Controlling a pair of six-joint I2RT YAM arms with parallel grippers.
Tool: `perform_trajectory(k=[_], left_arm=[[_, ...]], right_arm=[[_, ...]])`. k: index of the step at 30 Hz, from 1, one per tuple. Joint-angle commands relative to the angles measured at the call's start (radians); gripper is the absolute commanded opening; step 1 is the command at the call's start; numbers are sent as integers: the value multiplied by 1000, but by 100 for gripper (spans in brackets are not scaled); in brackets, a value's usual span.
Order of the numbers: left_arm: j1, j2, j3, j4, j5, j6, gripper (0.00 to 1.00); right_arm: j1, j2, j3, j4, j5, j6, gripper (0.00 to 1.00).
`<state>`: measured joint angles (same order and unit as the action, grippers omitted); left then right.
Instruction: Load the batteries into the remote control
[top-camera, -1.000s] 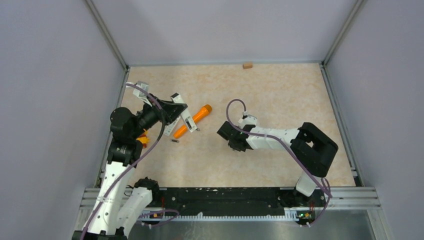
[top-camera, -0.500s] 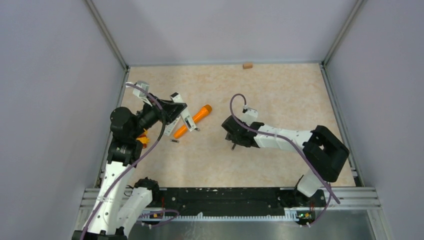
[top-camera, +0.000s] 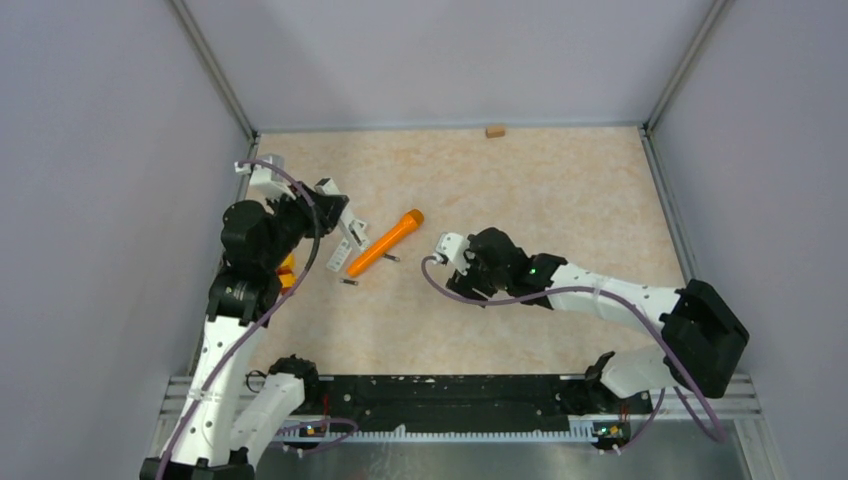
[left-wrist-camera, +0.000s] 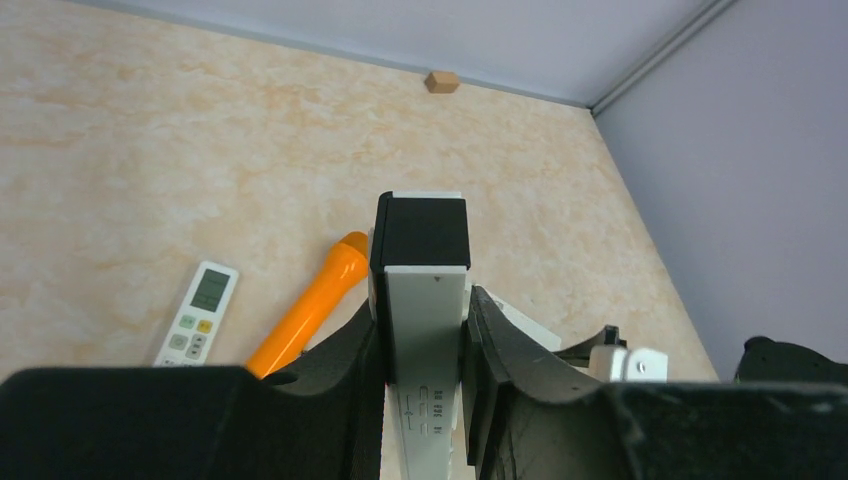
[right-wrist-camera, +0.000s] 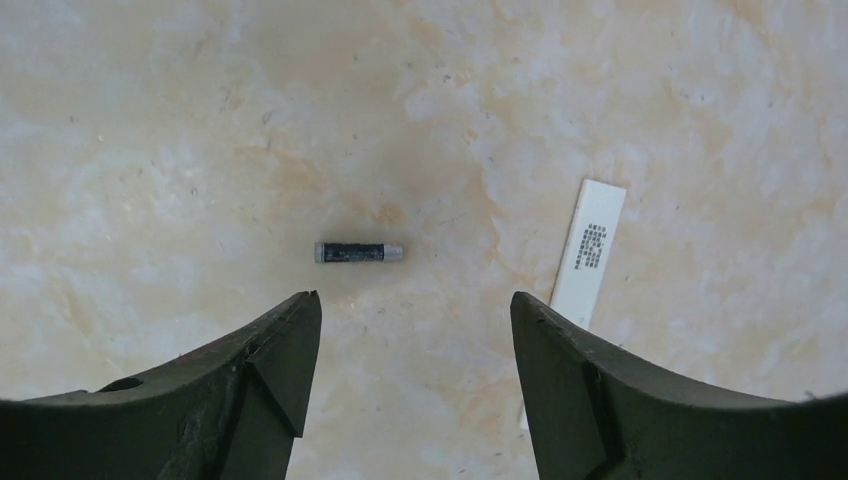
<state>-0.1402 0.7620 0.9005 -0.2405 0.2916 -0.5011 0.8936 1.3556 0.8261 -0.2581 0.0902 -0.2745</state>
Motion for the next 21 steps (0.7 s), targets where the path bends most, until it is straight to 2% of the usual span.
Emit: perform_trajectory(k=[1, 5, 14, 21], left_arm=[[7, 22, 92, -42, -104, 29, 0], [11, 39, 107, -42, -104, 33, 0], [22, 81, 123, -32, -105, 29, 0], [33, 96, 125, -28, -95, 30, 0]], right_arm=[[0, 17, 13, -33, -87, -370, 71], [0, 95, 44, -87, -86, -444, 70], [1, 146, 15, 20, -133, -508, 70], [-1, 205, 38, 30, -136, -551, 69]])
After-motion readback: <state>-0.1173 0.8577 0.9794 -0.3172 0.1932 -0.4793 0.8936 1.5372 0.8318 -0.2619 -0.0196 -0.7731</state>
